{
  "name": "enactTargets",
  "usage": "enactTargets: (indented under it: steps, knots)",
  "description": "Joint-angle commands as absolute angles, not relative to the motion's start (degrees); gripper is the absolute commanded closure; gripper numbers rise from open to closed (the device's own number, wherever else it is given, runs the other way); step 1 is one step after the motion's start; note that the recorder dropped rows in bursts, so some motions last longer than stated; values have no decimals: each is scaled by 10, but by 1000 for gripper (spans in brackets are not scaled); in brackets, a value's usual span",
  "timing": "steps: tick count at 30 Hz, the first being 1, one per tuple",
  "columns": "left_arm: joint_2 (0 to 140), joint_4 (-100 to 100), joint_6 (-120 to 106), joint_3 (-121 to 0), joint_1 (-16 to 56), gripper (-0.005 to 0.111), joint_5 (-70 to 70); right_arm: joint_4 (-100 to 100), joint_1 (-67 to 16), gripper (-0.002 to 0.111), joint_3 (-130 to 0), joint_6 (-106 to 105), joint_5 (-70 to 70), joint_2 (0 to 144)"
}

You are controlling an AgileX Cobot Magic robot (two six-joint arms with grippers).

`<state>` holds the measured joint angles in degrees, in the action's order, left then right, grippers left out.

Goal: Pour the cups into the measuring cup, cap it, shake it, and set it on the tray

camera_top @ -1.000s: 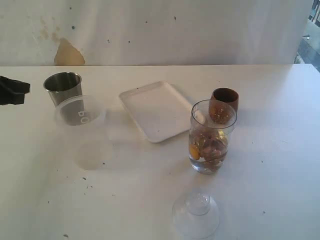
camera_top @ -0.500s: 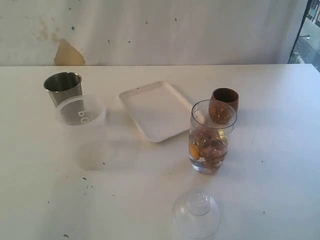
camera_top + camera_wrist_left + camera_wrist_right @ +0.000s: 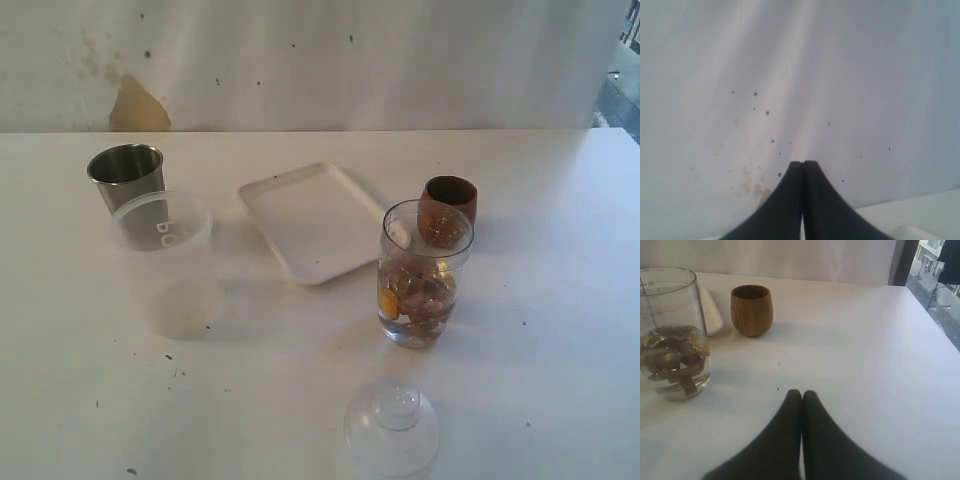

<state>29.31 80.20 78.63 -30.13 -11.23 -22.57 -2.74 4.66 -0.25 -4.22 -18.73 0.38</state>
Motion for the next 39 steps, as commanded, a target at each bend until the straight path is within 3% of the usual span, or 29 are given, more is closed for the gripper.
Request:
enactTargets:
  steps: [1, 29, 35, 39]
  knots:
    - [273, 801, 793, -298, -113, 107, -246, -30, 44, 108, 0, -43, -182, 0]
    - [271, 797, 802, -297, -90, 107, -285, -30, 44, 108, 0, -43, -182, 0]
    - [242, 640, 1009, -297, -71, 107, -197, -30, 44, 108, 0, -43, -182, 0]
    - [214, 374, 844, -243, -65, 107, -198, -30, 44, 108, 0, -43, -182, 0]
